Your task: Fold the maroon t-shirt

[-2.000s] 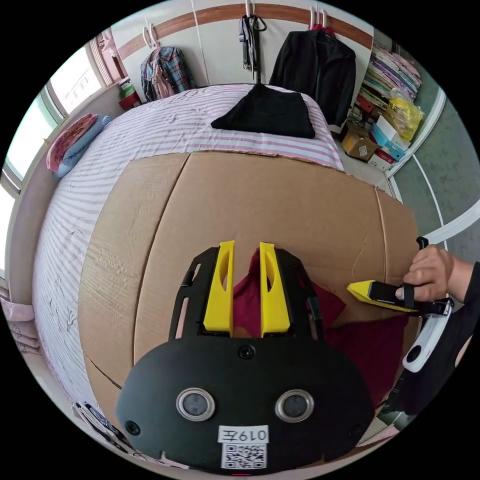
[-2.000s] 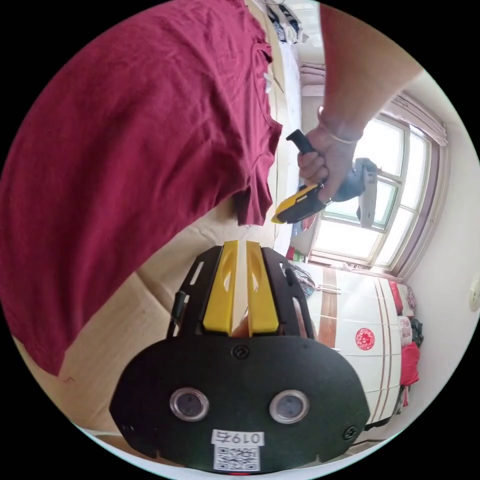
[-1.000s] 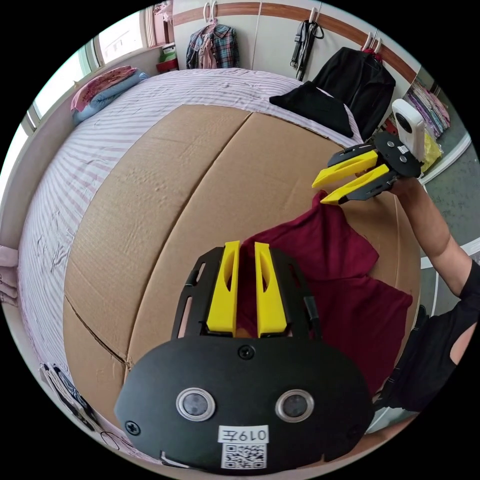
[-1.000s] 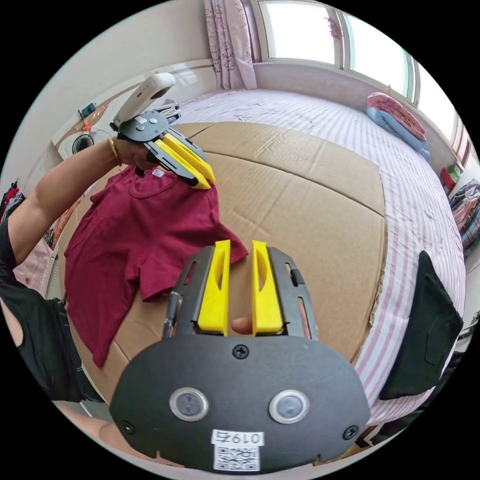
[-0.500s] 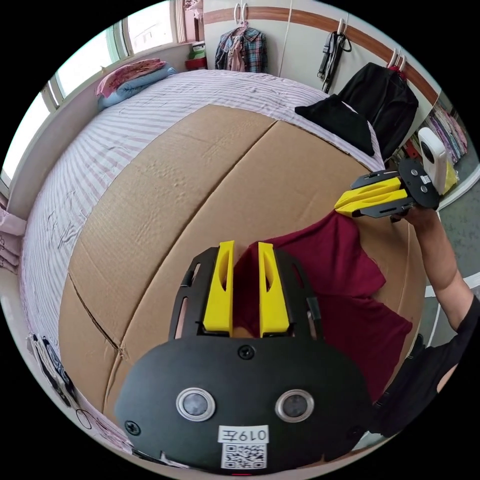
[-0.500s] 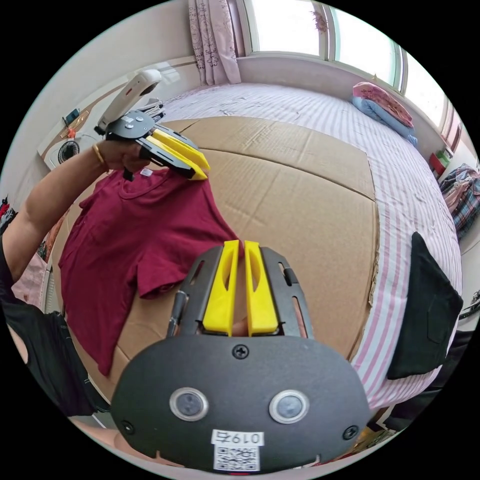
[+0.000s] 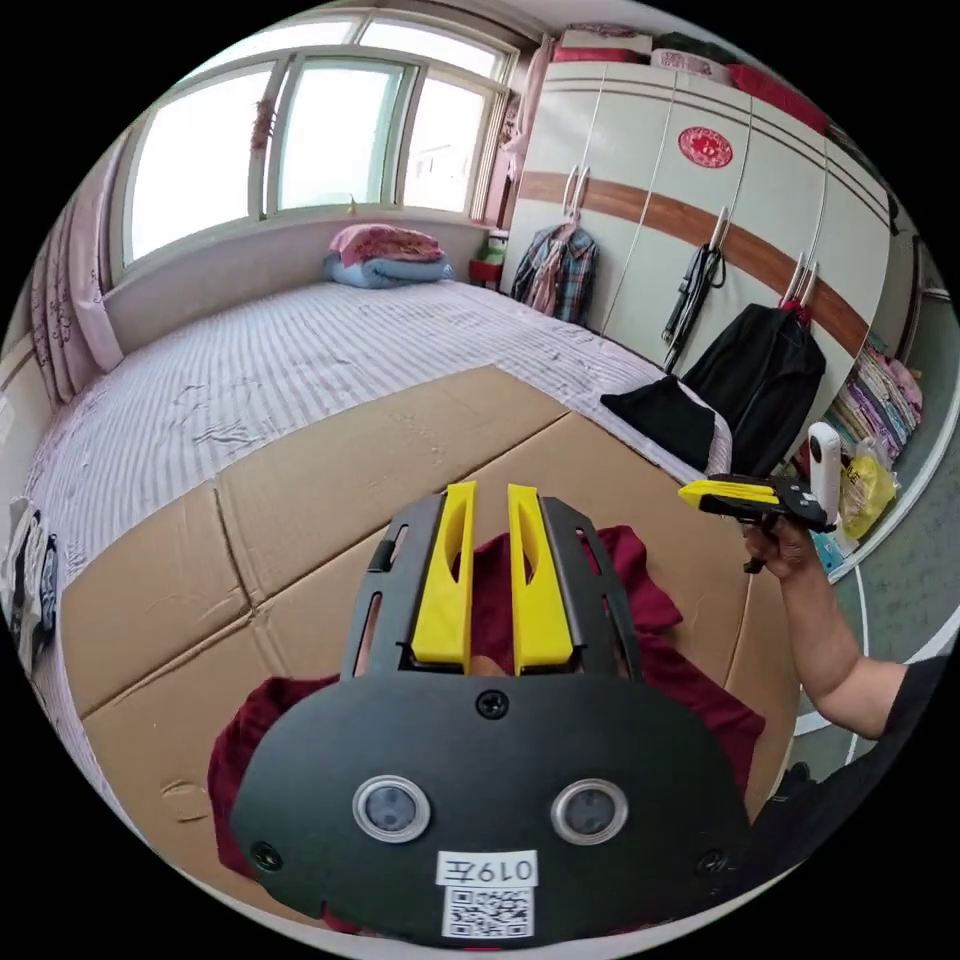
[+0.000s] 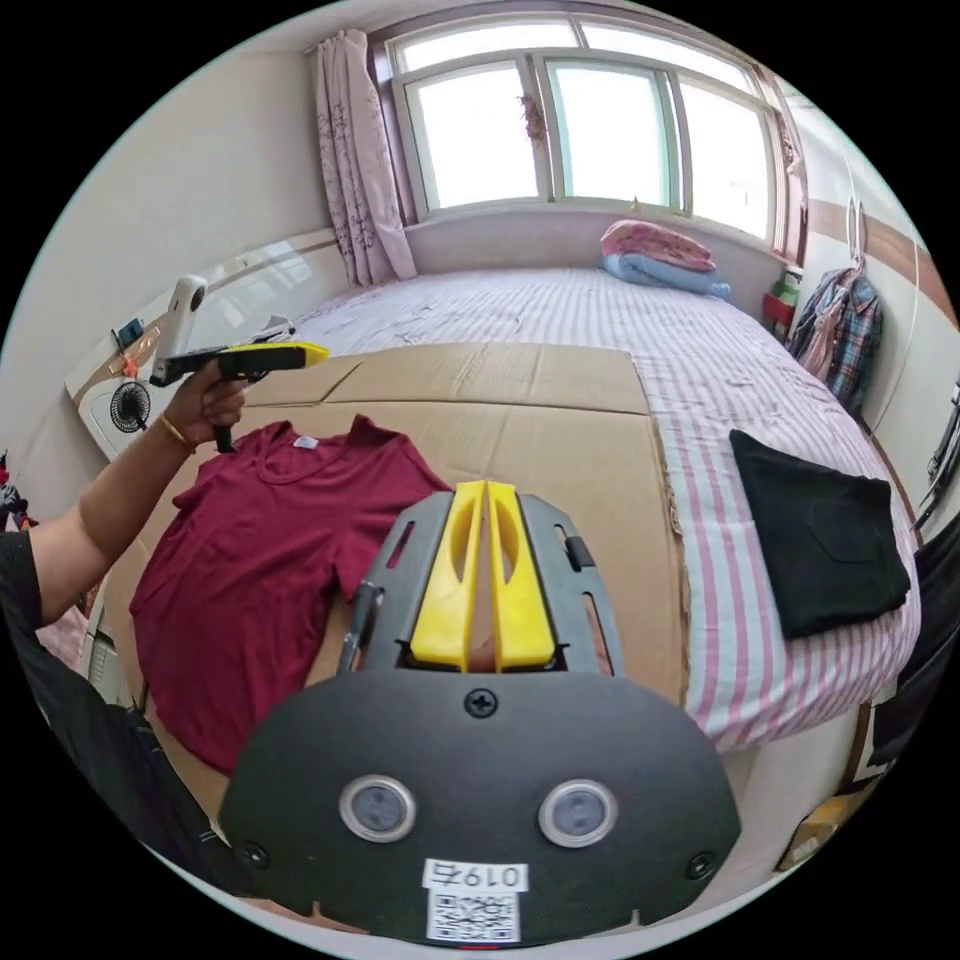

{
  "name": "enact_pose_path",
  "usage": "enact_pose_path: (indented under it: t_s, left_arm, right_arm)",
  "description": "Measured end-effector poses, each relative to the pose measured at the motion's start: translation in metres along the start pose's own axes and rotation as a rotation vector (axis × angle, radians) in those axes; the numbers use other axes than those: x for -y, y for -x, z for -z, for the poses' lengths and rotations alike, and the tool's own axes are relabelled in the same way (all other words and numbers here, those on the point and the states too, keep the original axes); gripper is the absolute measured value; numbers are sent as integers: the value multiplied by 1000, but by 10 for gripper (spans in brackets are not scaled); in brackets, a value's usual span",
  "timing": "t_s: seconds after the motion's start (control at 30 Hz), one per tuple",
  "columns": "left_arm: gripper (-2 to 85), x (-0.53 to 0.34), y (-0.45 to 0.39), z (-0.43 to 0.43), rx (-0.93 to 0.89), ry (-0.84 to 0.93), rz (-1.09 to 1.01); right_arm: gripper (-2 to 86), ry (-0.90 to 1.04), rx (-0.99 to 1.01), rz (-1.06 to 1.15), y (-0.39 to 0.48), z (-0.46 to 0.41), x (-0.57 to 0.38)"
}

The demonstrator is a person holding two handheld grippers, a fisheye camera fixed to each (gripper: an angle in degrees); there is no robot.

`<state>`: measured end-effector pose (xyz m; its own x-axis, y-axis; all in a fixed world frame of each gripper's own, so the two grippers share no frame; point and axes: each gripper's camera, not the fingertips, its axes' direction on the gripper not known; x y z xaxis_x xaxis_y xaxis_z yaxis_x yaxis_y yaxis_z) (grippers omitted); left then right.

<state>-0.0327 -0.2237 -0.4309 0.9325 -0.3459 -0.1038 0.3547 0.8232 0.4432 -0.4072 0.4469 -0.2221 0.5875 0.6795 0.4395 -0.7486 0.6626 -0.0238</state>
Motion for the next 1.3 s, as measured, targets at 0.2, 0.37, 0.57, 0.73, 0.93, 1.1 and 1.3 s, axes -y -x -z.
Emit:
enact_pose_path:
  t_s: [0.2,0.37,0.57,0.73,0.93,1.1,1.3]
  left_arm:
    - [10,-236,14,206,256,-58,159]
    - [13,-410,11,277,317,15,398]
    - [35,-478,-22,271,155,130,453]
    - [55,-479,-49,231,189,276,431]
    - [34,-479,-51,202,144,276,462]
    - [23,-476,-60,183,129,276,449]
    - [17,-476,-65,170,103,259,452]
  right_arm:
    - [-8,-116,20,221,140,59,-117]
    - [-9,-58,118,317,219,34,-175]
    - [-3,-61,323,460,277,6,-195]
    - [47,-11,521,658,359,-29,-232]
    - [69,95,460,873,469,-82,-296]
    - [66,106,344,958,519,-121,-339]
    - [43,64,183,1005,551,-159,-374]
